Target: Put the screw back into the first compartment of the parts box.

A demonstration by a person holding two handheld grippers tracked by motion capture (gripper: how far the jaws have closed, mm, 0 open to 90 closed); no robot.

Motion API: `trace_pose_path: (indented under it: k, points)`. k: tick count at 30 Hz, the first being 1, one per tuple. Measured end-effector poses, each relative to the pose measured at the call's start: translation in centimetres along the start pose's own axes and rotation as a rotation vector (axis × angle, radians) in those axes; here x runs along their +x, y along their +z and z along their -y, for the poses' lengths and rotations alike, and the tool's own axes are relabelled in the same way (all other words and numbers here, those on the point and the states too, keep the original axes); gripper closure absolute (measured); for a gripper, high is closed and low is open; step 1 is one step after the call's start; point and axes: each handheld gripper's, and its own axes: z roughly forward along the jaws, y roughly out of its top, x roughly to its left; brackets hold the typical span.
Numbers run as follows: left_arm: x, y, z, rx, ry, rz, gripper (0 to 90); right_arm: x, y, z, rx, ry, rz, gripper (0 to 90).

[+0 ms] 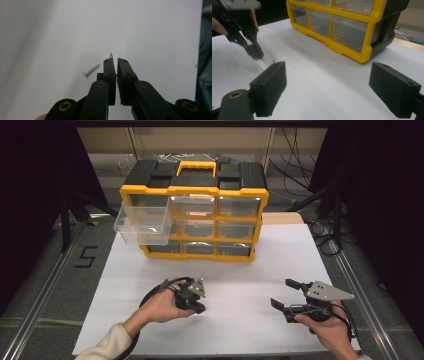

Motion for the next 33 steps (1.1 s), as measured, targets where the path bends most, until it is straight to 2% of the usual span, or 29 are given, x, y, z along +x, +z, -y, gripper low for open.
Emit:
trace_pose_path:
  k: [1,2,3,4,5,8,9,11,12,13,16,21,27,29,31,33]
  points:
    - [0.1,-1.0,-0.1,-0.039,0.008,-0.016,85.7,0.0,0.0,0.0,0.002,0.000,0.001,15.4]
    - [-0.1,-1.5,-0.2,-0.087,-0.011,-0.028,85.7,0.0,0.0,0.0,0.000,0.000,0.001,15.4]
    - [-0.1,-2.3,-0.3,-0.130,-0.018,-0.049,85.7,0.0,0.2,0.1,-0.028,0.005,-0.008,15.4]
    - [-0.3,-2.8,-0.3,-0.166,-0.040,-0.060,85.7,0.0,0.2,0.1,-0.028,0.005,-0.008,15.4]
    - [-0.4,-3.8,-0.4,-0.212,-0.044,-0.085,85.7,0.0,0.2,0.1,-0.028,0.003,-0.003,15.4]
    - [-0.6,-6.3,-0.9,-0.311,-0.065,-0.130,85.7,0.0,0.0,0.0,0.001,0.001,0.002,15.4]
    - [-0.7,-7.2,-1.1,-0.336,-0.064,-0.148,85.7,0.0,0.2,0.1,-0.022,0.003,-0.003,15.4]
    - [-0.7,-9.1,-1.5,-0.393,-0.072,-0.179,85.7,0.0,0.3,0.1,-0.030,0.006,-0.009,15.4]
    - [-0.7,-10.1,-1.8,-0.405,-0.075,-0.186,85.7,0.0,0.1,0.0,-0.008,0.002,0.001,15.4]
    - [-0.7,-11.1,-2.0,-0.436,-0.075,-0.206,85.7,0.0,0.0,0.0,0.001,0.002,0.000,15.4]
    - [-0.6,-14.3,-2.9,-0.501,-0.061,-0.254,85.7,0.0,0.0,0.0,0.005,0.000,0.004,15.4]
    - [0.1,-17.8,-3.5,-0.561,-0.077,-0.323,85.7,0.0,0.2,0.1,-0.016,0.003,0.001,15.4]
    - [2.5,-21.0,-3.3,-0.604,-0.134,-0.437,85.7,0.0,0.2,0.1,-0.016,0.003,0.001,15.4]
    - [3.5,-21.7,-3.1,-0.602,-0.154,-0.477,85.7,-0.1,0.3,0.1,-0.031,-0.014,0.006,15.4]
    - [4.4,-22.2,-3.0,-0.600,-0.176,-0.498,85.7,-0.1,0.3,0.1,-0.031,-0.014,0.005,15.4]
    - [5.0,-22.6,-2.9,-0.583,-0.182,-0.531,85.6,-0.2,0.3,0.1,-0.026,-0.014,0.006,15.4]
